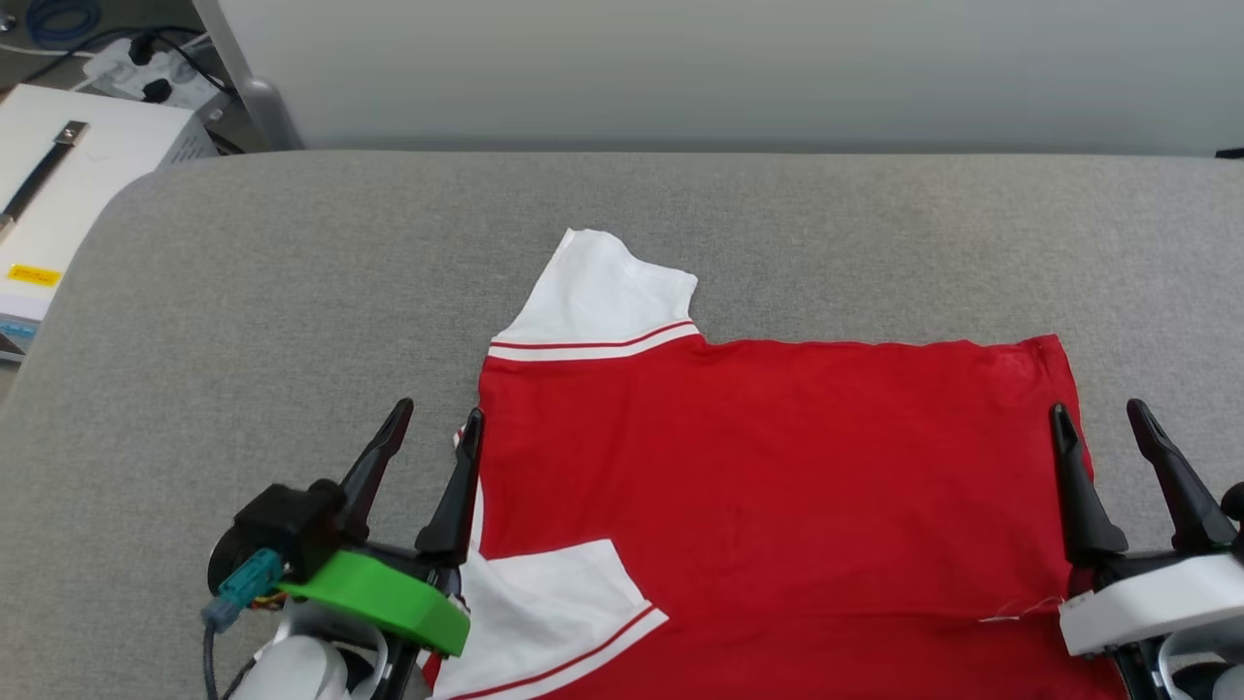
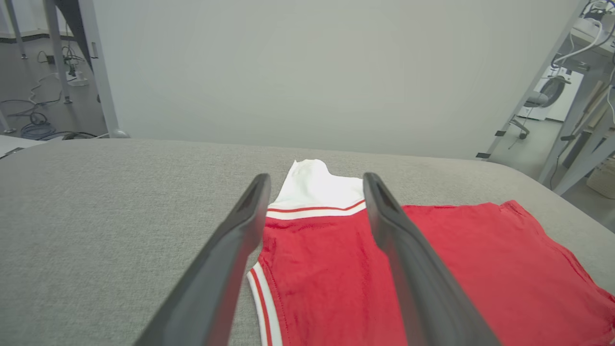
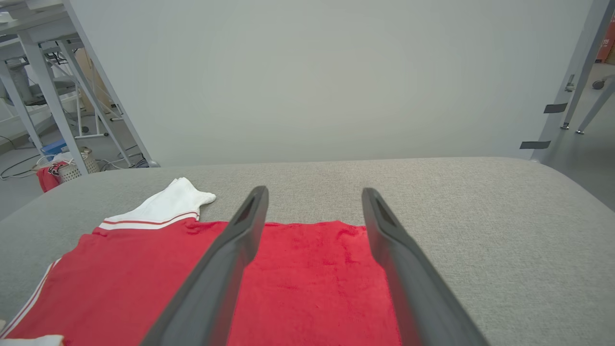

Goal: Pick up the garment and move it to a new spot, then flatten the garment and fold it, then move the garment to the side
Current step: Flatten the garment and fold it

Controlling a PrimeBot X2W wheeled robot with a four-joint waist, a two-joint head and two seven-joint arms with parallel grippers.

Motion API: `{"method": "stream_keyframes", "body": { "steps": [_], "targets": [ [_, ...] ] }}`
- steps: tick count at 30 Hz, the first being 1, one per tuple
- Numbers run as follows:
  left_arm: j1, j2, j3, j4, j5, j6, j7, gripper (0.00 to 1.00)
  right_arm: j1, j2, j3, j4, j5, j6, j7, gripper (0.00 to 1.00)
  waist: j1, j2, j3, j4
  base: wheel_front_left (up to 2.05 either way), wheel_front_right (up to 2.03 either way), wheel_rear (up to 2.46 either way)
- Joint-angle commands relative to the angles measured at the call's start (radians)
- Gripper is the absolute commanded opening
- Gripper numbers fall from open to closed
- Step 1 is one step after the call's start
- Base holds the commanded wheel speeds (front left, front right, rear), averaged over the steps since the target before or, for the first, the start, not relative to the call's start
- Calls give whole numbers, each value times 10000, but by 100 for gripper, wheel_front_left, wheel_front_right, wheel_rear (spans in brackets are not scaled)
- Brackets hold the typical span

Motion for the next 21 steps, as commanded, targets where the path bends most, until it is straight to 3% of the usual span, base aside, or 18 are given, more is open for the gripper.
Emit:
{"method": "stream_keyframes", "body": {
  "steps": [1, 5, 10, 11, 21],
  "targets": [
    [-434, 62, -126, 215, 290, -112, -43, 100, -312, 10, 77, -35, -93, -7, -27, 100, 0, 0, 453, -301, 0, 0, 0],
    [-1584, 145, -494, 825, 462, -356, 518, 100, -654, 26, 260, -166, -272, -7, -26, 100, 0, 0, 1053, -708, 0, 0, 0],
    [-3585, 520, -835, 1488, 365, -605, 2228, 100, -1096, 185, 597, -321, -405, -7, -5, 100, 0, 0, 1883, -1320, 0, 0, 0],
    [-4816, 860, -1045, 1822, 160, -720, 3300, 100, -1439, 292, 827, -345, -460, -7, -24, 100, 0, 0, 2409, -1720, 0, 0, 0],
    [-8702, 2338, -2162, 3642, -1572, -807, 7211, 100, -2423, 629, 1693, -140, -507, -7, -362, 100, 0, 0, 3852, -2950, 0, 0, 0]
  ]
}}
